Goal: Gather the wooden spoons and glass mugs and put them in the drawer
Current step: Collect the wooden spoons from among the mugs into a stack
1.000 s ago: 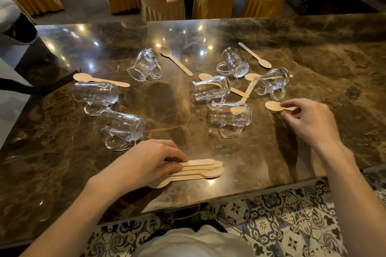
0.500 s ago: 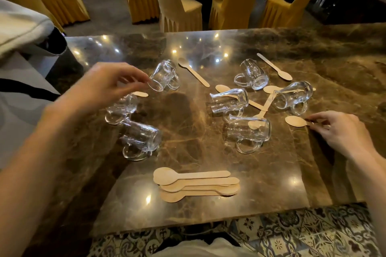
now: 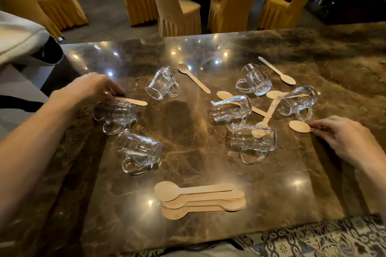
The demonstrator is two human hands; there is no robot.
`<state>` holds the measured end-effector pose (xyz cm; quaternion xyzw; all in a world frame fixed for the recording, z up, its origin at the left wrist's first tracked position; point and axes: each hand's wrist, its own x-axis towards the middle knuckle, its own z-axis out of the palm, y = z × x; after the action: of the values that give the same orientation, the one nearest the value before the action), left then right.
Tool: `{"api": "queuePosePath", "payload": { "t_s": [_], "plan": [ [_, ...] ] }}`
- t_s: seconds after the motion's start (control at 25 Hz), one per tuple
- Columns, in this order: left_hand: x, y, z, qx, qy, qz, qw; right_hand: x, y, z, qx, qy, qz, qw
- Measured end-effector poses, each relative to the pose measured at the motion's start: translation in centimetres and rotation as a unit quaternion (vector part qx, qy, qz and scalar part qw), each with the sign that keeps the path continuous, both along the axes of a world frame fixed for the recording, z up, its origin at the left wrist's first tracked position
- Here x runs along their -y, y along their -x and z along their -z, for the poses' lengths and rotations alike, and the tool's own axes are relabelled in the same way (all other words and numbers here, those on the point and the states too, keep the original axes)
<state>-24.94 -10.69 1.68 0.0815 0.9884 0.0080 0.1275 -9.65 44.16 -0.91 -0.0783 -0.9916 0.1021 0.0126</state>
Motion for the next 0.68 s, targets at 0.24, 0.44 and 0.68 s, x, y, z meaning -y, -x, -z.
{"api": "queuePosePath", "payload": {
  "t_s": [0.24,0.44,0.68],
  "plan": [
    [0.3,0.6,-0.2,0.003,-0.004,0.005,1.0,0.5,-0.5,-0.4,0.002,0.004,0.006,1.0],
    [-0.2,0.2,-0.6,0.013,-0.026,0.008,1.0,3.1,-1.4,-2.6,-0.098,0.033,-0.038,0.994],
    [-1.2,-1.7,-2.6,-0.087,-0.083,0.058,0.991,9.8,-2.2,-5.8,-0.164,0.069,-0.159,0.971]
  ]
}}
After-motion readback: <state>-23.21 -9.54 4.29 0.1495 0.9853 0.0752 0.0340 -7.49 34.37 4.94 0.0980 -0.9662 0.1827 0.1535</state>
